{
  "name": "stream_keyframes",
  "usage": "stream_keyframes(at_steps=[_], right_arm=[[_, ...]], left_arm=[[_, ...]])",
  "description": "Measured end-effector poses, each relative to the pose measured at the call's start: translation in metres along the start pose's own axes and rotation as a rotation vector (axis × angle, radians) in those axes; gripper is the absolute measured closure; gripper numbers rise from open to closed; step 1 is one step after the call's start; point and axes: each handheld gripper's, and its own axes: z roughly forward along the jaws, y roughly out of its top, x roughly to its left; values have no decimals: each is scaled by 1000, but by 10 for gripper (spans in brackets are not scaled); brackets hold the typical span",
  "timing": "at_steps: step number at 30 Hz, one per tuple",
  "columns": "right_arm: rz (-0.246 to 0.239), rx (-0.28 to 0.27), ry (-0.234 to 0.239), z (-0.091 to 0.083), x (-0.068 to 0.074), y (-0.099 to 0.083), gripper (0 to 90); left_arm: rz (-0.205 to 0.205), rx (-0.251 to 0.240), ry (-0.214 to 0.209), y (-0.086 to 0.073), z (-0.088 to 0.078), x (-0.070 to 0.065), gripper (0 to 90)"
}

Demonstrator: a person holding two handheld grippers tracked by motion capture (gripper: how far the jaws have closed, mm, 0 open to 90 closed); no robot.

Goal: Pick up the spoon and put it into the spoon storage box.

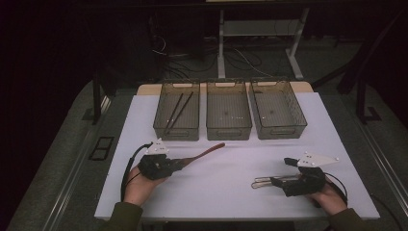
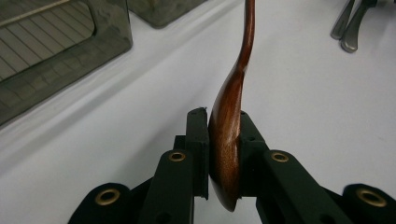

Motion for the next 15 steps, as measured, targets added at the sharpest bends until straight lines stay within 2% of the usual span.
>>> stream_keyframes(at_steps=[2,15], right_arm=[[-1,0,3,1,1,0,66],[-4,3,-4,3,2,0,67]], left_arm=[[8,-4,-1,2,0,1,786],[-7,-45,12,21,3,6,786]])
